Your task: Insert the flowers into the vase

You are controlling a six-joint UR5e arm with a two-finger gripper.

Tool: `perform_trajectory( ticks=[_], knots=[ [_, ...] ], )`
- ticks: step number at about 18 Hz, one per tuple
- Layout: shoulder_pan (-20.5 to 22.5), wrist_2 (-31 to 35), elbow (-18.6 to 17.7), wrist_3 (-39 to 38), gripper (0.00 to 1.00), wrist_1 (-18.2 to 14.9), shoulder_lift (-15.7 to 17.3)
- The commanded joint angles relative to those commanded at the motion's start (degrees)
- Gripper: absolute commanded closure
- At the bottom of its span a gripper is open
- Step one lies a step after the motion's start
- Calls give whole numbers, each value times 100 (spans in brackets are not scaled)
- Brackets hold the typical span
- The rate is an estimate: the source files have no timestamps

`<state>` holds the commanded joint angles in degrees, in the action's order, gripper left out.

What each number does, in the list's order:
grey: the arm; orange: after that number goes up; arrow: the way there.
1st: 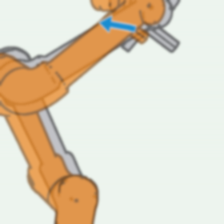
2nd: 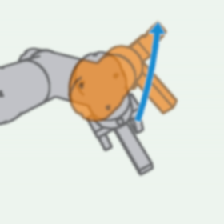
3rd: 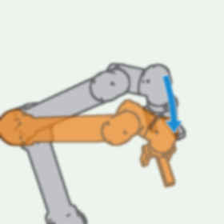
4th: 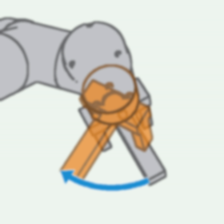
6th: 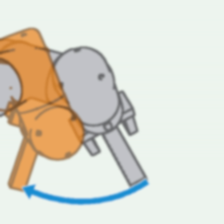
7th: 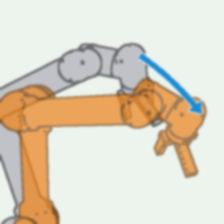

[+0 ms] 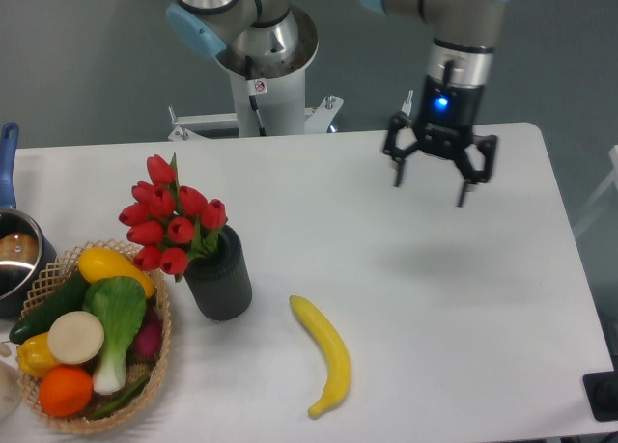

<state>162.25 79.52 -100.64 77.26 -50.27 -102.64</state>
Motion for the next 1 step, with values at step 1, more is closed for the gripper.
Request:
perform_trajectory(
  ticks=[1],
  knots=[
    [-70,211,114,0,0,0,-176]
  ],
)
